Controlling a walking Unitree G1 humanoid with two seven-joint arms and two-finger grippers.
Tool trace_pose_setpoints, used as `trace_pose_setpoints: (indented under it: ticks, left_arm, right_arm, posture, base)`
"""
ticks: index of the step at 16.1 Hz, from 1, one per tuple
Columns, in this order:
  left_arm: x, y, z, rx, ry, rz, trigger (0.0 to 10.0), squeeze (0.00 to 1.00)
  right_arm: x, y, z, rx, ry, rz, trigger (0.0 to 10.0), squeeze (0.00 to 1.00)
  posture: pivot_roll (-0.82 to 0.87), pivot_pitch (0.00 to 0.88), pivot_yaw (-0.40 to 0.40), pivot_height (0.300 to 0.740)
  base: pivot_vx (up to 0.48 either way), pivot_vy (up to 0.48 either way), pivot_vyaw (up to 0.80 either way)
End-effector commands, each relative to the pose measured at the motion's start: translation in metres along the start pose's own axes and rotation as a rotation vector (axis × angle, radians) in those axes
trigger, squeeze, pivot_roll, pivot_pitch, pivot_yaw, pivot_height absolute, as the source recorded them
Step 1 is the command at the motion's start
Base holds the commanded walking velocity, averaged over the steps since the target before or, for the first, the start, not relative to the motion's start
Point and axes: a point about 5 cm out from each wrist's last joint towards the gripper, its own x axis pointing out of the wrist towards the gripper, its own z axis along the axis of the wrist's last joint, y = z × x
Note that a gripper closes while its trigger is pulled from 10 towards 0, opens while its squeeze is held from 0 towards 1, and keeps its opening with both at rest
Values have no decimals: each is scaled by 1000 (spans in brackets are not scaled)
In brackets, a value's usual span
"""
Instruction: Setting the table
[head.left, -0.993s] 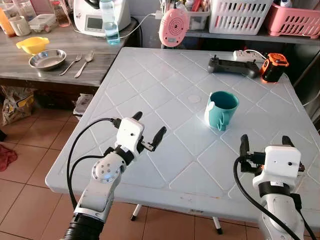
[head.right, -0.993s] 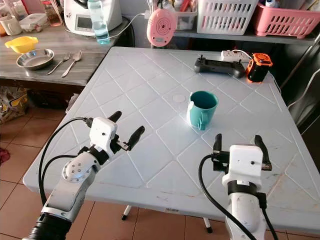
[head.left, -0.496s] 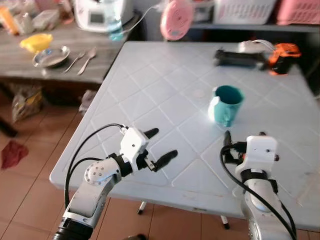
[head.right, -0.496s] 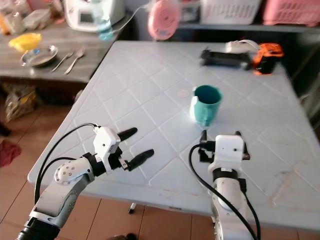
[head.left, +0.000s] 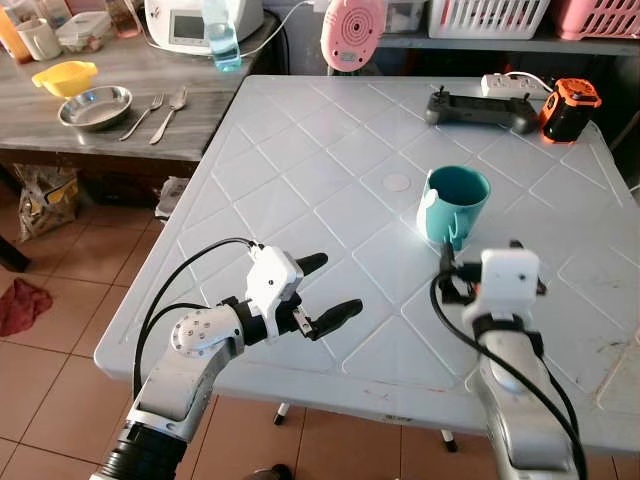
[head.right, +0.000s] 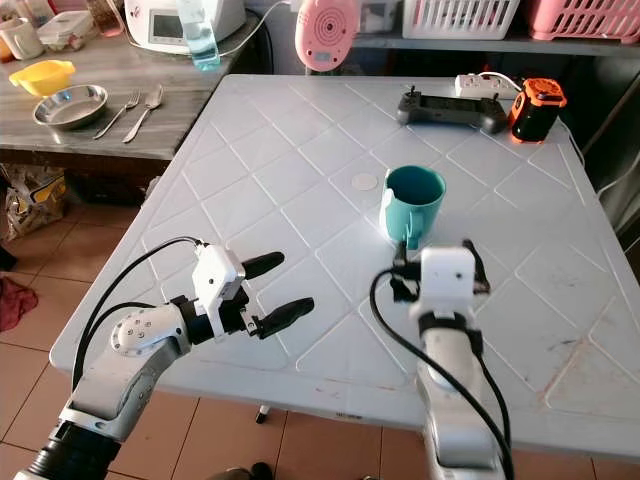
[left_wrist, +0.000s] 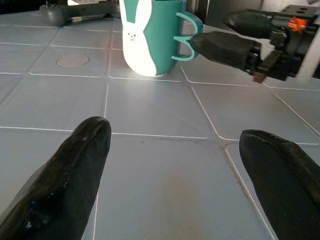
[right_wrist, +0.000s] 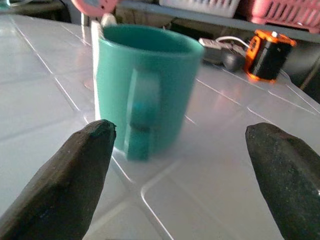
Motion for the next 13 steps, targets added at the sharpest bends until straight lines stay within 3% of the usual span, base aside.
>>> trace_pose_setpoints:
  ticks: [1, 2, 3, 4, 13]
  left_arm:
    - [-1, -2, 1, -3, 4, -14, 10000, 0]
    - [-1, -2, 1, -6, 5, -16, 10000, 0]
    - [-2, -3, 1, -8, 6, -15, 10000, 0]
    - [-2, -4, 1, -11, 6, -13, 10000, 0]
    - [-3, -8, -2, -16, 17, -16, 10000, 0]
  right_arm:
    - [3, 5, 0, -2, -7, 20, 10000, 0]
    - [6, 7, 0, -1, -14, 23, 8000, 0]
    - [9, 8, 2, 6, -23, 27, 2510, 0]
    - [13, 12, 3, 12, -34, 36, 0, 0]
    - [16, 18, 3, 23, -39, 26, 0, 0]
  posture:
    - [57, 175, 51, 740]
    - [58, 176, 49, 740]
    - [60, 177, 47, 740]
    - [64, 177, 47, 740]
    - [64, 183, 48, 740]
  base:
    - [0, 0, 0]
    - [0, 0, 0]
    - [0, 0, 0]
    - [0, 0, 0]
    - [0, 0, 0]
